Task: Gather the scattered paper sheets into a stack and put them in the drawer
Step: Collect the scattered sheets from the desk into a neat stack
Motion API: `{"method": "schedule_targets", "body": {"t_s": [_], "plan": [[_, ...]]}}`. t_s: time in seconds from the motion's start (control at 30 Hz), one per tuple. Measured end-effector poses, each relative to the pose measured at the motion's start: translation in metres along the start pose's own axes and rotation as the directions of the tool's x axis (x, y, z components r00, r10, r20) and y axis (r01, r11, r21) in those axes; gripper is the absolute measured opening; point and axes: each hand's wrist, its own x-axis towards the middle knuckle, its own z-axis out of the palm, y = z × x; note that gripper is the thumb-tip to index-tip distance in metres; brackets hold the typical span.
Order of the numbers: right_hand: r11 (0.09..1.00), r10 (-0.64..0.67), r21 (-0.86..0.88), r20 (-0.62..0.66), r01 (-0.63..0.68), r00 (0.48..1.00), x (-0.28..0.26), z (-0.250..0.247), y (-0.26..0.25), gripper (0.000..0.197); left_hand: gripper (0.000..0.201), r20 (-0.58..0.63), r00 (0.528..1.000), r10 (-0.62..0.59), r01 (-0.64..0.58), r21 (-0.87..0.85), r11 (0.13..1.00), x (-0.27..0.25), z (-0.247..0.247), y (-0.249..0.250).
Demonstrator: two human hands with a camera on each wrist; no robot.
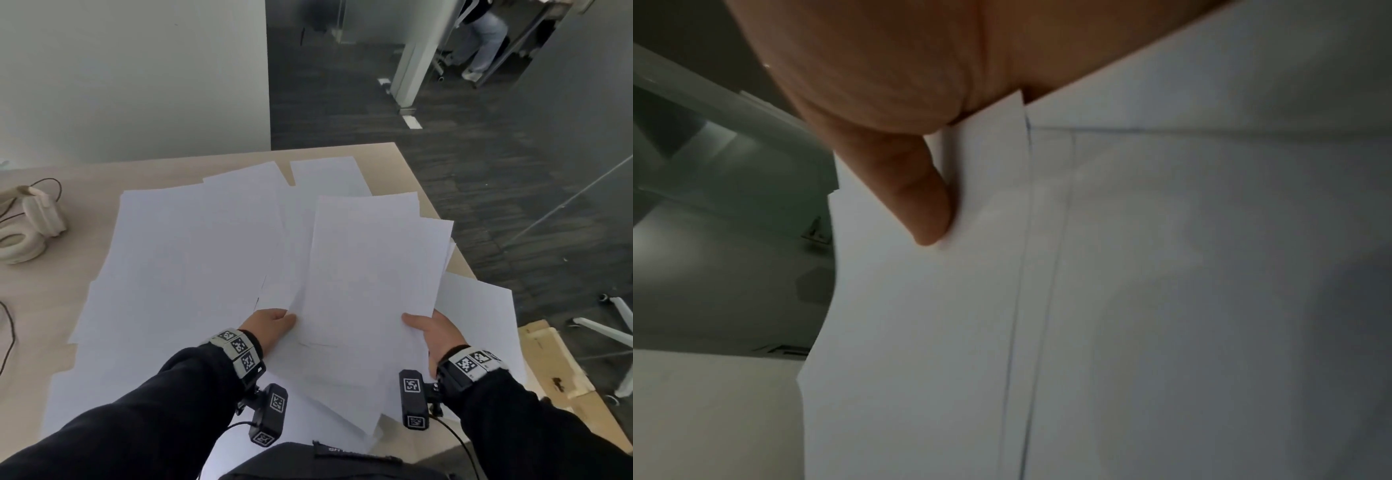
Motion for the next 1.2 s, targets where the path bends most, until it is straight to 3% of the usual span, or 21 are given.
{"method": "schedule_targets", "body": {"t_s": [0.3,0.47,0.57,0.63,0.73,0.87,1.03,1.2], "plan": [[0.991,0.098,-0.093,0.054,-0.092,0.994,0.004,0.025,0.033,0.022,0.023,-0.149,0.985,-0.089,0.087,-0.019,0.996,0.002,-0.001,-0.032],[0.977,0.095,-0.199,0.065,-0.081,0.993,0.003,0.032,0.043,0.018,0.018,0.018,0.981,-0.192,0.189,0.112,0.976,-0.001,0.002,-0.036],[0.966,0.124,-0.235,0.070,-0.105,0.990,0.003,0.038,0.051,0.019,0.042,0.073,0.969,-0.235,0.220,0.164,0.962,0.001,0.008,-0.034],[0.956,0.110,-0.281,0.079,-0.083,0.991,0.001,0.042,0.051,0.024,0.049,0.071,0.978,-0.196,0.171,0.264,0.949,0.005,0.011,-0.031],[0.944,0.013,-0.331,0.090,0.017,0.996,-0.006,0.041,0.041,0.023,0.032,0.056,0.994,-0.089,0.068,0.298,0.952,0.007,0.013,-0.024],[0.945,-0.127,-0.288,0.113,0.155,0.985,-0.021,0.026,0.017,0.021,0.014,0.003,0.999,0.049,-0.049,0.112,0.992,-0.004,0.006,-0.004],[0.970,-0.212,-0.107,0.068,0.218,0.975,-0.032,0.012,-0.012,0.018,0.038,0.066,0.979,0.194,-0.170,-0.264,0.949,-0.019,-0.009,0.036],[0.962,-0.271,-0.005,0.074,0.272,0.960,-0.042,0.016,-0.034,0.016,0.032,-0.055,0.963,0.263,-0.267,-0.283,0.921,-0.018,-0.018,0.076]]}}
